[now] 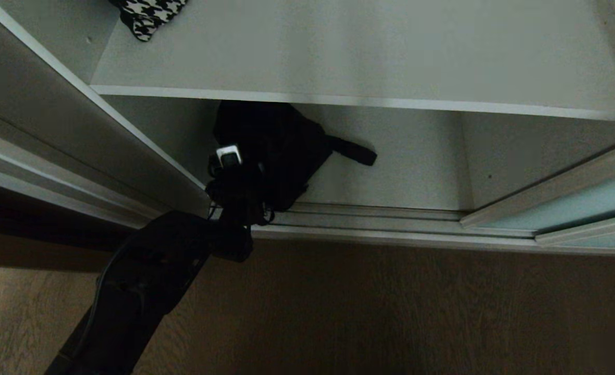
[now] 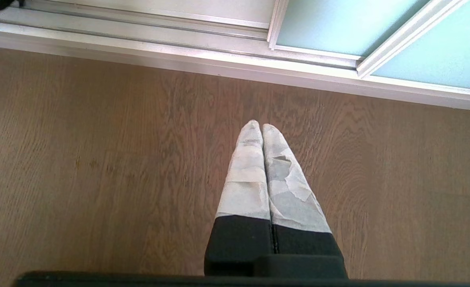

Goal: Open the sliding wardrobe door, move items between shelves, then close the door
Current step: Place the bag on the lower shelf

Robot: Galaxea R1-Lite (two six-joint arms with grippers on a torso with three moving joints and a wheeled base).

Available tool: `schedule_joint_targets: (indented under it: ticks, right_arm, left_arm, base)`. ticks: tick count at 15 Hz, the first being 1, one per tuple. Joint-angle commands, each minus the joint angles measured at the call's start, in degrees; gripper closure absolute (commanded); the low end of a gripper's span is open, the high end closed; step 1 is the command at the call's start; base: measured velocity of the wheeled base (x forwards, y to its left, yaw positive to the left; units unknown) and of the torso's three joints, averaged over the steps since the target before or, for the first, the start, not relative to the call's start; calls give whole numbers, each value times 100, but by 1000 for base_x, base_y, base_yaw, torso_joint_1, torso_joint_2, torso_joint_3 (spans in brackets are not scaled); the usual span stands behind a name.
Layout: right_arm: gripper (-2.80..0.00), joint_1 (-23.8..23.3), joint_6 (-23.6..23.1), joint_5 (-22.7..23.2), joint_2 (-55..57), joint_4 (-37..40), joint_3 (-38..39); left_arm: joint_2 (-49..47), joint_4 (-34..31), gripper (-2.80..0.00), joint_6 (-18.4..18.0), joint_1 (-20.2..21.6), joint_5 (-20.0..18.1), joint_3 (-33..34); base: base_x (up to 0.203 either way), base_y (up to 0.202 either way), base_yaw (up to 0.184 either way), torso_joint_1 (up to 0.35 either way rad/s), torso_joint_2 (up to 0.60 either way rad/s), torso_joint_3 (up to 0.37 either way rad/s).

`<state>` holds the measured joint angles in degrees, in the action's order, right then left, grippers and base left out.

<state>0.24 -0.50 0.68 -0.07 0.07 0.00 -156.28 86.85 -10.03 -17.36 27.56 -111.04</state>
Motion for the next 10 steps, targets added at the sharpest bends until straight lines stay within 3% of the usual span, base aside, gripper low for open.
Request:
schedule_joint_targets:
  ticks: [1, 5, 8, 10]
  right_arm:
    - [0, 2, -2, 1, -10, 1, 9]
    - [0, 2, -2, -1, -4, 1, 9]
    - [0, 2, -2, -6, -10, 1, 9]
    - [0, 2, -2, -6, -9, 1, 9]
  left_arm:
    - [142, 81, 0, -78, -22, 4, 12]
    - [375, 46, 0, -6, -14, 161, 31]
    - [375, -1453, 0, 60, 81, 248, 88]
    - [679, -1607, 0, 63, 155, 335, 409]
  base:
    - [0, 0, 0, 0, 0, 0]
    - [0, 0, 0, 0, 0, 0]
    - [0, 0, 0, 0, 0, 0]
    - [0, 0, 0, 0, 0, 0]
